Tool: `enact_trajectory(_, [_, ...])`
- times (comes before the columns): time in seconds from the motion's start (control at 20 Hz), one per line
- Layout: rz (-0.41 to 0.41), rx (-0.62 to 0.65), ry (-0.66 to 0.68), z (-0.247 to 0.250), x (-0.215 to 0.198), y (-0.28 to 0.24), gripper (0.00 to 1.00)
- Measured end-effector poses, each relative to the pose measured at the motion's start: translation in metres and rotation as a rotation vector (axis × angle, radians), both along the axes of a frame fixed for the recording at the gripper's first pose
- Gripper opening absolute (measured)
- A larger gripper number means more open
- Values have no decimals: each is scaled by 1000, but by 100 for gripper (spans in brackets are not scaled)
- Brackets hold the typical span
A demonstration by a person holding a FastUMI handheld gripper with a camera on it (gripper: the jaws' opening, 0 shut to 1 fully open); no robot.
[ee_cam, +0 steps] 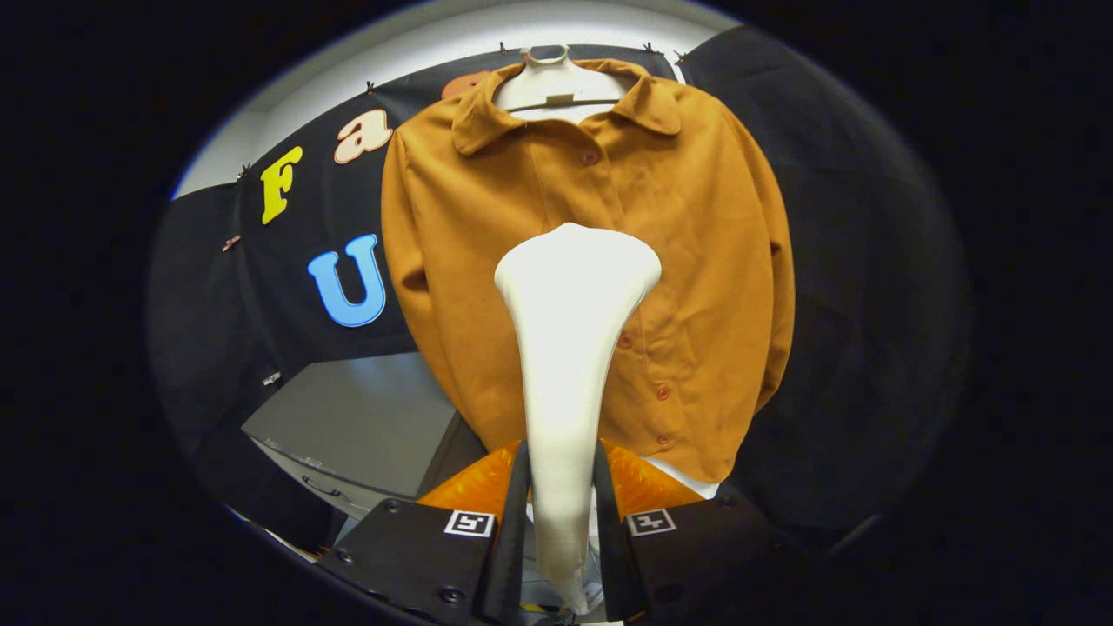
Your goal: Iron the clothes twice with a garment steamer, once on the left side and once on the right side.
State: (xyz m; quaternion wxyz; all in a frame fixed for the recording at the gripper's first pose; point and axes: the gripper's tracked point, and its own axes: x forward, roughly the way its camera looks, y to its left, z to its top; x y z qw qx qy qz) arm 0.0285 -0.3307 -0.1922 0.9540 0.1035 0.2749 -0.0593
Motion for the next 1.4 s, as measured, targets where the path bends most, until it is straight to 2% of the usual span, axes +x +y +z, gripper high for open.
enact_trajectory(0.3, [-92, -60, -88, 41, 8, -67, 40])
enact_trajectory(0.55, [-88, -61, -90, 39, 29, -101, 40])
enact_trajectory(0.95, [-58, 48, 13, -23, 41, -118, 40])
enact_trajectory(1.4, [-98, 125, 171, -95, 23, -124, 40])
